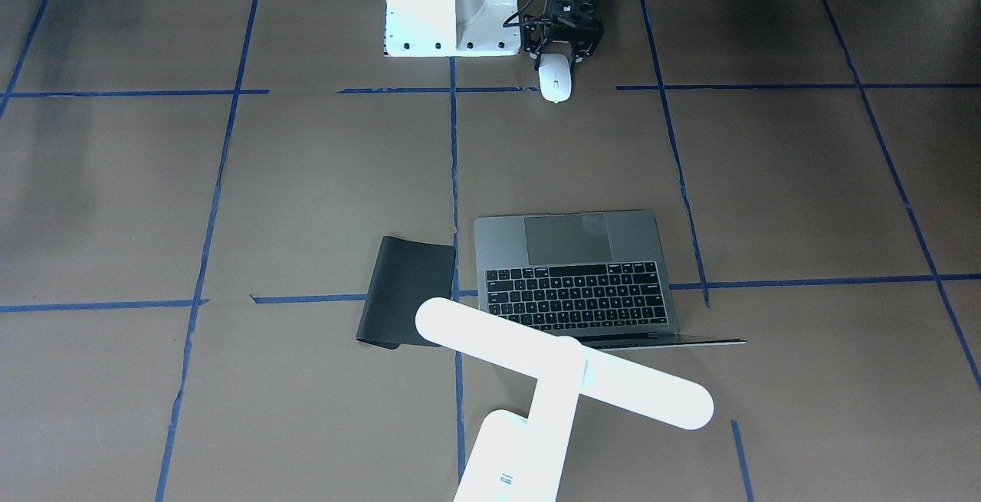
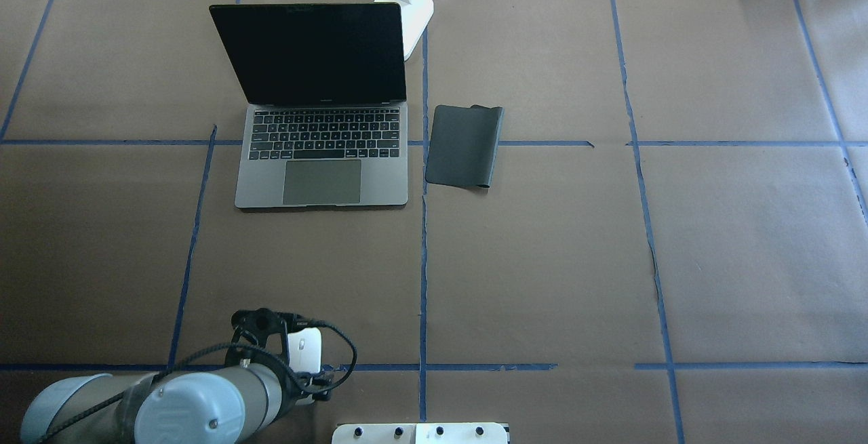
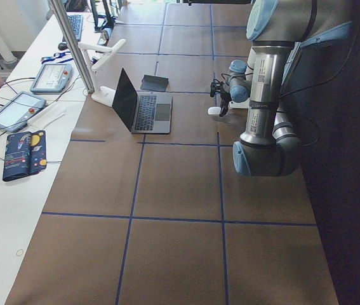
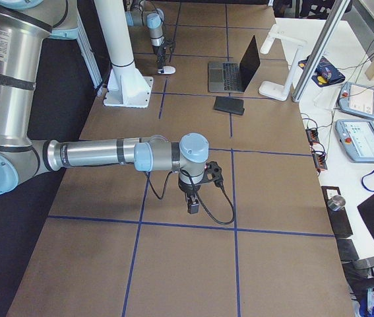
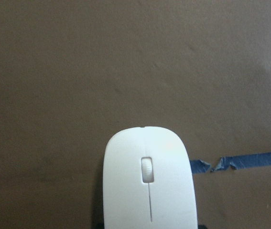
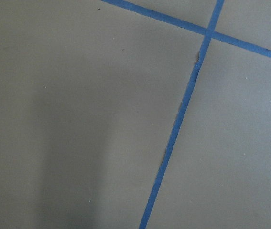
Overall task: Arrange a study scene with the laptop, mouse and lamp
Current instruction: 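Carry the white mouse with the left gripper over the mouse pad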
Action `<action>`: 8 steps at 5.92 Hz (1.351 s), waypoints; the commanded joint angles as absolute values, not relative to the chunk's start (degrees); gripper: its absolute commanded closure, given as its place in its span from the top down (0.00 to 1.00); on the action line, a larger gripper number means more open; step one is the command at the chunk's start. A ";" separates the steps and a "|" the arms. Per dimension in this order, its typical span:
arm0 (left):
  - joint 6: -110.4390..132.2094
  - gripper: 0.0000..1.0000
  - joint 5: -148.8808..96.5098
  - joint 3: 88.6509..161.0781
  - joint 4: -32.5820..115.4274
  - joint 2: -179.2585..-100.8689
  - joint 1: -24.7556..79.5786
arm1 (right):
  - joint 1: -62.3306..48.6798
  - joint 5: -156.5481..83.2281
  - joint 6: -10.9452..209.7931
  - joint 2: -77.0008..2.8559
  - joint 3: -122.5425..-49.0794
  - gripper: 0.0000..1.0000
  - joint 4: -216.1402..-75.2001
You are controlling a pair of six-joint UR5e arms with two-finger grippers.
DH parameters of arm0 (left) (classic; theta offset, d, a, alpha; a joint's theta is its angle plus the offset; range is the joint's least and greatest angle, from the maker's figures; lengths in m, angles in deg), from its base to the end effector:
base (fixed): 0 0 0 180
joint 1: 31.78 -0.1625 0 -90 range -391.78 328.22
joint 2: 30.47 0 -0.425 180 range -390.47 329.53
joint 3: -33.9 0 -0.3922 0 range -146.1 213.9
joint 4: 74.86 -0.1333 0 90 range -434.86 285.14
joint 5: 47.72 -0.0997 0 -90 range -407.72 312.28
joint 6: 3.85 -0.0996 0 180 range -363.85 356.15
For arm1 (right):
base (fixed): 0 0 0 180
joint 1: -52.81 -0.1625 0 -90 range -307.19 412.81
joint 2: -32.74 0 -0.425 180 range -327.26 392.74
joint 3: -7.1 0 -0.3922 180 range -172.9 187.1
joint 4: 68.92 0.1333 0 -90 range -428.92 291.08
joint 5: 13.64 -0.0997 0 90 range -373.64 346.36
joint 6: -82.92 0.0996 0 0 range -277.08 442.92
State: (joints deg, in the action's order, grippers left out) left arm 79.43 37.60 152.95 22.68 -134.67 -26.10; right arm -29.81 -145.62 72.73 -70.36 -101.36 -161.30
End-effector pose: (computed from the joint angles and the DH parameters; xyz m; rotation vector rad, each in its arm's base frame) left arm 0.5133 -0.1932 0.2913 0.1715 0.8725 -0.0193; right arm 0.0151 -0.4028 0.6086 0.0679 -0.7342 -0.3118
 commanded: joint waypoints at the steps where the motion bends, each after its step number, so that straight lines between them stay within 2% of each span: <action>1: 78.69 0.19 38.06 149.42 22.61 -144.05 -19.60 | -29.81 -145.83 72.73 -70.36 -101.36 1.00 -161.30; 3: 74.66 0.19 42.77 133.82 24.18 -159.16 -12.84 | -29.81 -145.83 72.73 -70.36 -100.92 1.00 -161.30; 4: 73.51 0.19 45.24 126.00 29.42 -164.80 -9.93 | -29.81 -145.83 72.73 -70.36 -100.83 1.00 -161.38; 6: 71.06 0.19 49.20 103.10 34.96 -180.08 -4.48 | -29.81 -145.91 72.73 -70.27 -100.48 1.00 -161.30; 7: 70.78 0.19 50.44 91.67 41.71 -184.76 -2.97 | -29.81 -146.09 73.25 -70.19 -100.57 1.00 -161.30; 8: 68.16 0.19 50.89 87.20 44.12 -186.46 -2.17 | -29.81 -146.61 73.25 -70.18 -100.57 1.00 -161.30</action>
State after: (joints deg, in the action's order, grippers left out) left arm 70.13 50.11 93.84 40.58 -183.63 -3.29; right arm -29.81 -146.21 73.13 -70.22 -100.55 -161.30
